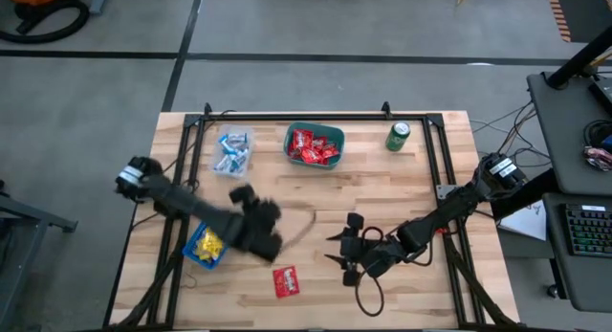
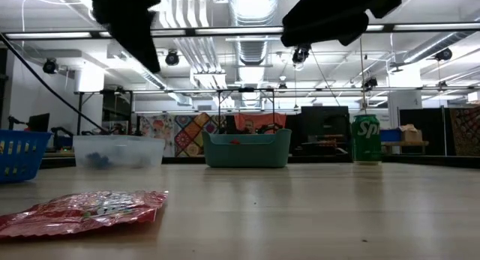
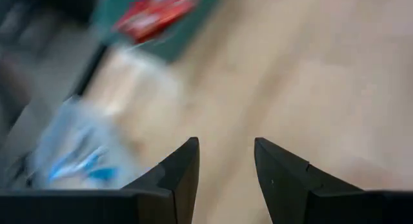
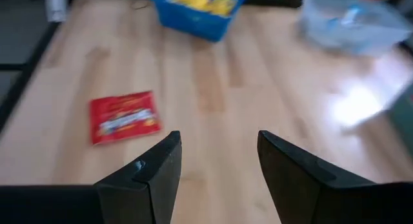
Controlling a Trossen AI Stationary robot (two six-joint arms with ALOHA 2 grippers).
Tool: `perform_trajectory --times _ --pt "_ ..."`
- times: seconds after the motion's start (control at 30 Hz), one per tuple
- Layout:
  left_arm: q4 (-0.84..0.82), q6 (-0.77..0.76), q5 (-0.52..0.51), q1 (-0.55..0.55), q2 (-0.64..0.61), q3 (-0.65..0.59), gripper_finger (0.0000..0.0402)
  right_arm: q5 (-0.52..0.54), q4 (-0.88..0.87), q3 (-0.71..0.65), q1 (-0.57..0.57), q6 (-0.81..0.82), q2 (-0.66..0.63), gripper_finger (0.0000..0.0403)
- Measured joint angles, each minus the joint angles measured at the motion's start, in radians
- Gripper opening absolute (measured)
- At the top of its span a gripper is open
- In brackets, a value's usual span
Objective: Sort candy
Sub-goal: Put the red candy into the green bin
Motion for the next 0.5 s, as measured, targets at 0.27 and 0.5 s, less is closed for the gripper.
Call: perform_trajectory --times 0.27,0.5 --pt "0.359 0.075 0.000 -0.287 0.000 -0.021 0.0132 -0.070 0.000 0.000 0.030 0.036 0.000 0.0196" --pt "0.652 0.085 -0.001 -0.341 0.005 -0.101 0.0133 -0.072 0.002 0.000 0.070 0.058 0.000 0.0196"
